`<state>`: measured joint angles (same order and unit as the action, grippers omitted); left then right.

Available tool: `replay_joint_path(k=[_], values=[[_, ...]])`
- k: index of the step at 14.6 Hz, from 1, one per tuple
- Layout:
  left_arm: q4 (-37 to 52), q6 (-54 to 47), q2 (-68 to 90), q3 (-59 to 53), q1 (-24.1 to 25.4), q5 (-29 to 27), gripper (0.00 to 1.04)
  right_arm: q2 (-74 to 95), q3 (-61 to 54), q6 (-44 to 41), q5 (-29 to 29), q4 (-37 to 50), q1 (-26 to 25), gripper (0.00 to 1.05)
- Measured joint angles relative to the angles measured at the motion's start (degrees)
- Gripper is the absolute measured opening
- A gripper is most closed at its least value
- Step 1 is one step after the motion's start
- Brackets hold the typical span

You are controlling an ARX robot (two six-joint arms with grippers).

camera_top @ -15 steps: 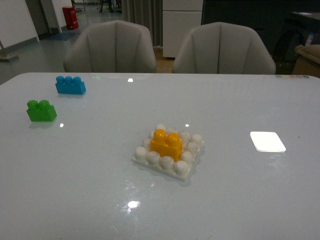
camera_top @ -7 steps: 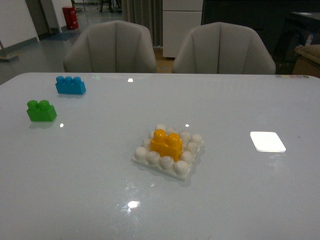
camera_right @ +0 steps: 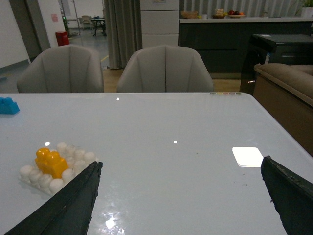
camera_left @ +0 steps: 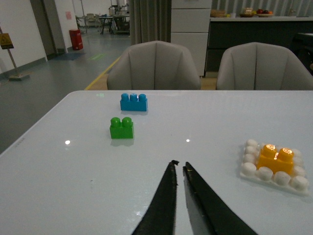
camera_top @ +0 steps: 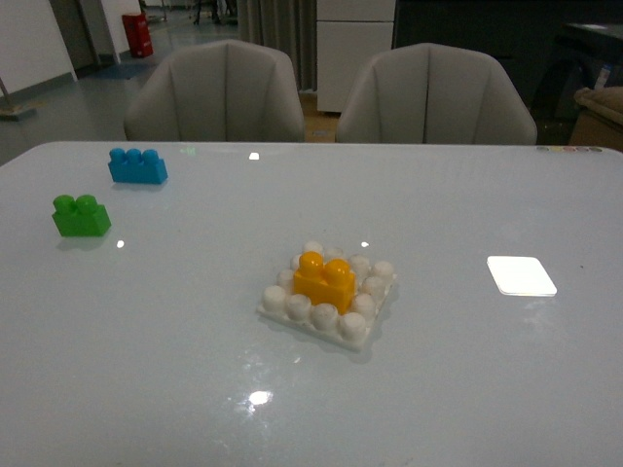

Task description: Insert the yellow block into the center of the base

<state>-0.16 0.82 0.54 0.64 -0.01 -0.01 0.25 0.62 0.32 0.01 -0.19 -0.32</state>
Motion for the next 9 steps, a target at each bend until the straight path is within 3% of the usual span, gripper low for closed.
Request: replay_joint_path(k=[3,6,7,9], values=[[0.0,0.0,0.0,0.0,0.0,0.0,0.58,0.0,0.0,0.0,0.0,0.0,0.0,0.98],[0.0,0.0,0.0,0.0,0.0,0.0,0.92,0.0,0.0,0.0,0.0,0.0,0.0,0.98],[0.0,-0.1,0.0,0.0,0.0,0.0,1.0,0.0,0.0,0.0,0.0,0.0,0.0,0.98],[0.0,-0.2,0.0,0.0,0.0,0.0,0.98,0.0,0.0,0.0,0.0,0.0,0.0,0.98]])
